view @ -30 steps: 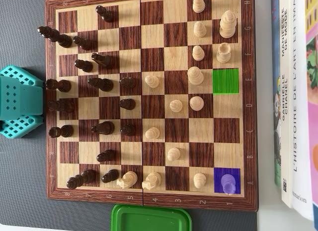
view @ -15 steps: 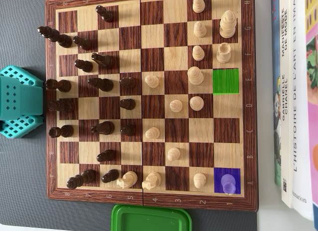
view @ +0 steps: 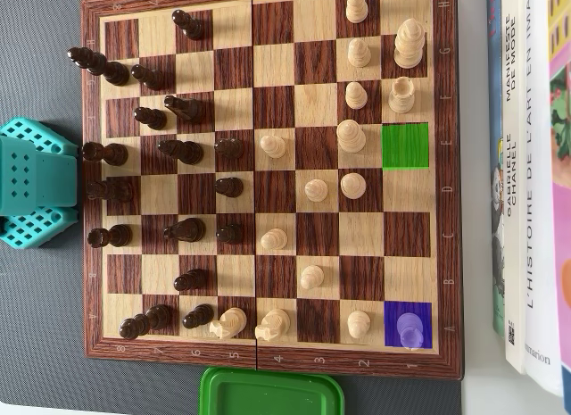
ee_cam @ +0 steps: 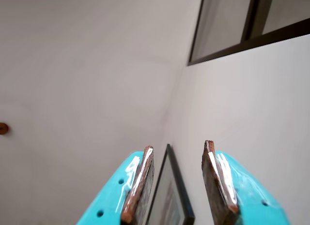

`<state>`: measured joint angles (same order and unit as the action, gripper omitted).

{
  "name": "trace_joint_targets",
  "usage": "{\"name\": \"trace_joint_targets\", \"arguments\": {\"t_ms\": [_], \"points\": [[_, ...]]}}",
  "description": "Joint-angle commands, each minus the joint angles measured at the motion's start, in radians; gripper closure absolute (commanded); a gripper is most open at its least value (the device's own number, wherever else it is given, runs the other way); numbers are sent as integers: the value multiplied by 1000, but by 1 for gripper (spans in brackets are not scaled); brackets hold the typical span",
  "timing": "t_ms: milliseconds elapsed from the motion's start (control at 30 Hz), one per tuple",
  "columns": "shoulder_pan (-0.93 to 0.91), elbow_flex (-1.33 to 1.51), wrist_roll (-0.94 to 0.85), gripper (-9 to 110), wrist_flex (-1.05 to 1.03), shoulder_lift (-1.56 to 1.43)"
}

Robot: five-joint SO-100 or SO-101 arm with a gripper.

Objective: Play chess

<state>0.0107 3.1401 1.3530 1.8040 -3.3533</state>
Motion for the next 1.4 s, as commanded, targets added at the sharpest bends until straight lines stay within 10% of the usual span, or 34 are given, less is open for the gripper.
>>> {"name": "trace_joint_targets", "arguments": {"t_ms": [0, 767, 1367], "points": [[-3, 20, 3, 86, 2, 11], [-5, 20, -5, 86, -11, 17], [-5, -160, -5, 86, -462, 11]]}}
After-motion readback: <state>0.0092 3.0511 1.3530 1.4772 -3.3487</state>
